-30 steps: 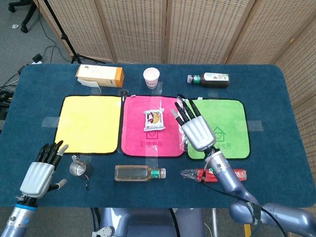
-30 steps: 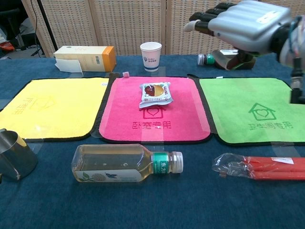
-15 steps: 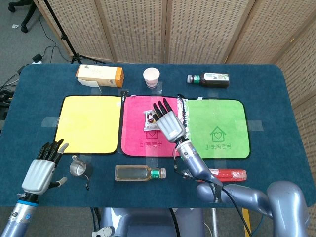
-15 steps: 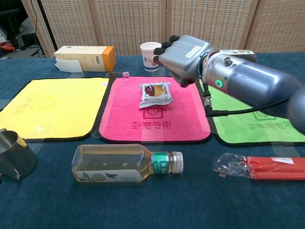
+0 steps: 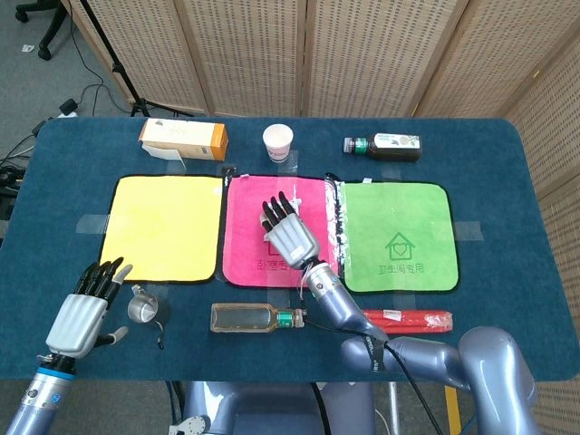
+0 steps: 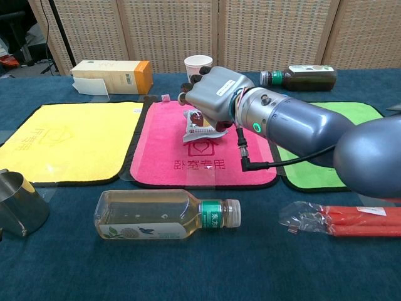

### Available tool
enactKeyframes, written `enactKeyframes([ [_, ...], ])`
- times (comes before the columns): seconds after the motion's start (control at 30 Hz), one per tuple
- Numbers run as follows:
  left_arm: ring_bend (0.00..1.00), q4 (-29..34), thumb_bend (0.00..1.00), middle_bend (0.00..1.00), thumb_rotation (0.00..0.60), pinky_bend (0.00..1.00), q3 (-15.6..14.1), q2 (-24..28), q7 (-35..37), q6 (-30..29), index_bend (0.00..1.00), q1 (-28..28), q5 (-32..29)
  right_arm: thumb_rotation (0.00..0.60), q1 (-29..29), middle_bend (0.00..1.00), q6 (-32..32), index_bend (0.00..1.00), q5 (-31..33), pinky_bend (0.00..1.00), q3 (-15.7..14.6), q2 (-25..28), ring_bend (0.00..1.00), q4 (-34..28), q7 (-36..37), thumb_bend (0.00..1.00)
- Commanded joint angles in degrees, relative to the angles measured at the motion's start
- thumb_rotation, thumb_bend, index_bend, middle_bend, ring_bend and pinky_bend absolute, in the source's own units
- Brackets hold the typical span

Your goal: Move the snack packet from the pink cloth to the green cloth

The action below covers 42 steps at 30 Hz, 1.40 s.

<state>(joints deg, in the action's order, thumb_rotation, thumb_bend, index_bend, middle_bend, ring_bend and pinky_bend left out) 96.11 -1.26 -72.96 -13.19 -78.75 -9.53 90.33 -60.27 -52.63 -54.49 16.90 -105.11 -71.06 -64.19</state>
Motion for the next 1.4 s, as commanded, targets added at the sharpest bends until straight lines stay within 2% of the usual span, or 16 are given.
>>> enactKeyframes([
  [0.03,0.00,-0.1,0.04,0.00,0.600,0.00,-0.1,-0.1,0.1,0.0,0.00,0.0,0.2,0.600,-0.6,0.06,0.6,0.14,0.8,0.00,-0.2,-0.5,0.00,0.4,0.5,0.83],
  [0.67,0.00,-0.9,0.04,0.00,0.600,0.00,-0.5,-0.8,0.2,1.0,0.00,-0.6,-0.3,0.600,-4.9,0.06,3.0,0.14,3.9,0.00,-2.2,-4.4,0.00,7.1,3.3,0.83],
  [1.03,0.00,-1.2,0.04,0.00,0.600,0.00,-0.8,-1.0,0.2,1.5,0.00,-0.9,-0.5,0.600,-7.4,0.06,4.5,0.14,5.1,0.00,-1.8,-6.5,0.00,11.2,4.6,0.83],
  [1.4,0.00,-1.5,0.04,0.00,0.600,0.00,-1.1,-1.3,0.5,2.3,0.00,-1.2,-0.6,0.600,-7.8,0.06,6.1,0.14,6.3,0.00,-2.9,-8.1,0.00,15.5,5.7,0.83],
])
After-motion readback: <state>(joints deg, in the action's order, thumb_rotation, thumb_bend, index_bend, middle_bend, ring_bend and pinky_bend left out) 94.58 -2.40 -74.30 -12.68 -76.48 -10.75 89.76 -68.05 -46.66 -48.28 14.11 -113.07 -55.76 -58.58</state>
